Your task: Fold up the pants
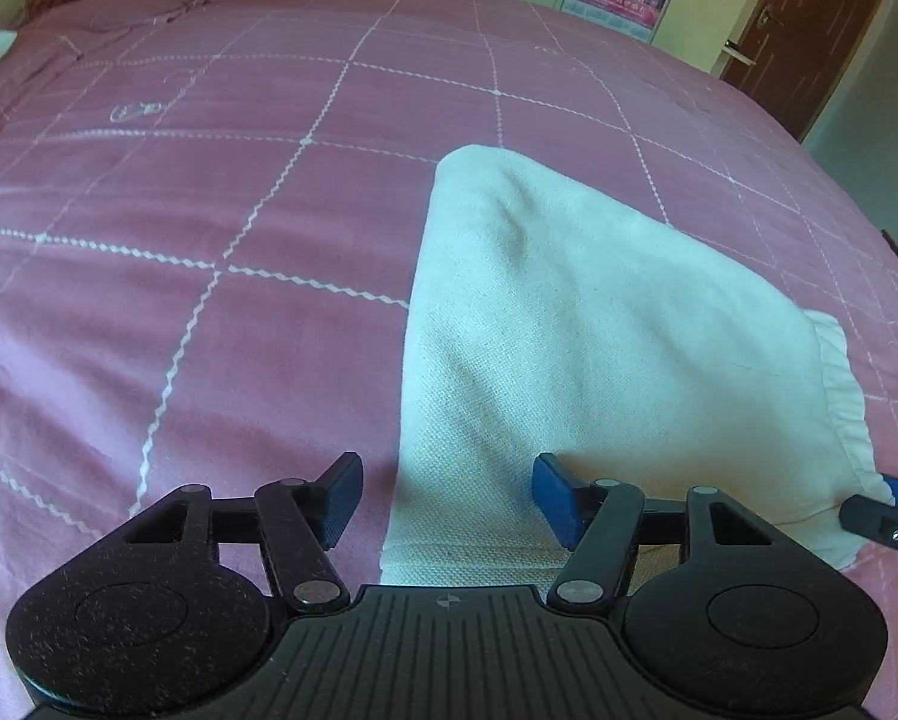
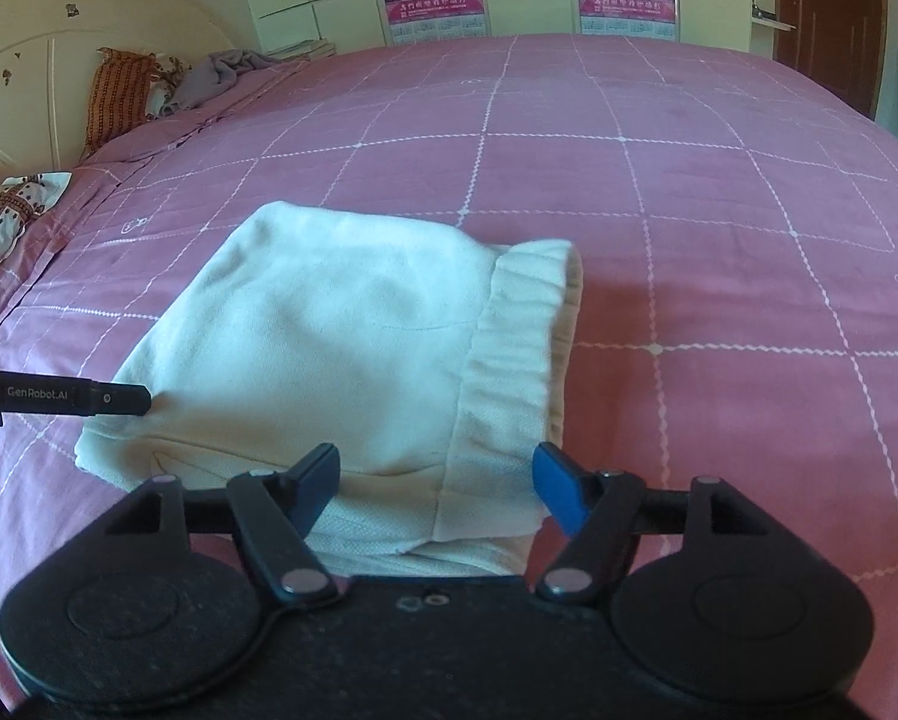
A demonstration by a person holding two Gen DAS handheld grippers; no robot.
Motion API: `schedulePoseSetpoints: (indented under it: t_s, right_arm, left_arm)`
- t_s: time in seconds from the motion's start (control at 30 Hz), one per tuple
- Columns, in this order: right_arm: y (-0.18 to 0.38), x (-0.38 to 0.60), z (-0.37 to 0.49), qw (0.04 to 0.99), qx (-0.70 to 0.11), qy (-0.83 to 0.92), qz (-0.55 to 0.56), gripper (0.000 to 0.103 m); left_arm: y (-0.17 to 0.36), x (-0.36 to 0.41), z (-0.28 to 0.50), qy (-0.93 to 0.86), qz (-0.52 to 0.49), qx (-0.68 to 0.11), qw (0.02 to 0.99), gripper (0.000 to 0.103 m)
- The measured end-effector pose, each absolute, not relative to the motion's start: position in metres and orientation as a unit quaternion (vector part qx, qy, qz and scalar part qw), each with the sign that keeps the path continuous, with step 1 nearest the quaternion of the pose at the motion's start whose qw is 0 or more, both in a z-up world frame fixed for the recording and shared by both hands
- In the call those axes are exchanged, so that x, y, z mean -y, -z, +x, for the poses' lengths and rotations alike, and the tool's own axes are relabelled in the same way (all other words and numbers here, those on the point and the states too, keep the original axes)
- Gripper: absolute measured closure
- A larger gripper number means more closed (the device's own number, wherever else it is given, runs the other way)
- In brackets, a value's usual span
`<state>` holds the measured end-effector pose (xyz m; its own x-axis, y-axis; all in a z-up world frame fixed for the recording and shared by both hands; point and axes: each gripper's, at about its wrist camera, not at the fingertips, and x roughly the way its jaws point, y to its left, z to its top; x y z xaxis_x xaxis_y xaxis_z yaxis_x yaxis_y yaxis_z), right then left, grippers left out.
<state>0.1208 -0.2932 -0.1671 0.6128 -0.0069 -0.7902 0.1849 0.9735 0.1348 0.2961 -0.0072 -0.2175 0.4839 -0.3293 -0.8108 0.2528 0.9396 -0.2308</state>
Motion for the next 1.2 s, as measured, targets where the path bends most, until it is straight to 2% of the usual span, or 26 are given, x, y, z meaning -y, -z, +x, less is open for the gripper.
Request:
schedulePoseSetpoints:
  t_s: [0.13, 0.2, 0.23, 0.43, 0.47, 0.5, 0.6, 0.83, 1.07, 1.1, 1.2]
  right_arm:
    - [0.175, 0.309, 0.123, 0.878, -0.453, 0.056, 0.144, 0.028]
    - [0.179, 0.317, 0.122, 0.871, -0.459, 0.06, 0.165, 0.027]
    - [0.182, 0.322, 0.122, 0.865, -0.464, 0.056, 0.184, 0.027]
    - [0.199, 0.346, 0.119, 0.835, -0.469, 0.038, 0.287, 0.029]
    - [0.2, 0.348, 0.12, 0.832, -0.469, 0.034, 0.293, 0.03]
    - [0.201, 0.349, 0.121, 0.831, -0.47, 0.03, 0.298, 0.031]
    - [0.202, 0.355, 0.125, 0.824, -0.473, 0.016, 0.311, 0.034]
    - [0.219, 0.373, 0.135, 0.805, -0.462, -0.001, 0.373, 0.037]
    - [0.234, 0.376, 0.147, 0.803, -0.435, 0.013, 0.407, 0.057]
    - [0.228, 0.371, 0.147, 0.808, -0.439, 0.014, 0.393, 0.06]
    - [0.211, 0.362, 0.142, 0.828, -0.425, -0.004, 0.366, 0.061]
  left_arm:
    - [0.227, -0.003, 0.308, 0.187, -0.078, -0.501, 0.841, 0.039]
    - [0.23, -0.007, 0.315, 0.19, -0.094, -0.51, 0.833, 0.028]
    - [0.233, -0.009, 0.319, 0.195, -0.105, -0.516, 0.828, 0.027]
    - [0.241, -0.006, 0.334, 0.233, -0.129, -0.542, 0.797, 0.027]
    - [0.242, -0.005, 0.336, 0.241, -0.133, -0.544, 0.793, 0.037]
    - [0.244, -0.004, 0.34, 0.255, -0.145, -0.551, 0.781, 0.053]
    - [0.247, -0.004, 0.342, 0.257, -0.167, -0.554, 0.774, 0.057]
    - [0.253, -0.009, 0.34, 0.267, -0.196, -0.549, 0.767, 0.057]
    - [0.237, 0.008, 0.325, 0.264, -0.155, -0.527, 0.793, 0.057]
    - [0.233, 0.005, 0.322, 0.269, -0.16, -0.519, 0.795, 0.067]
    - [0.234, -0.005, 0.327, 0.271, -0.189, -0.523, 0.786, 0.07]
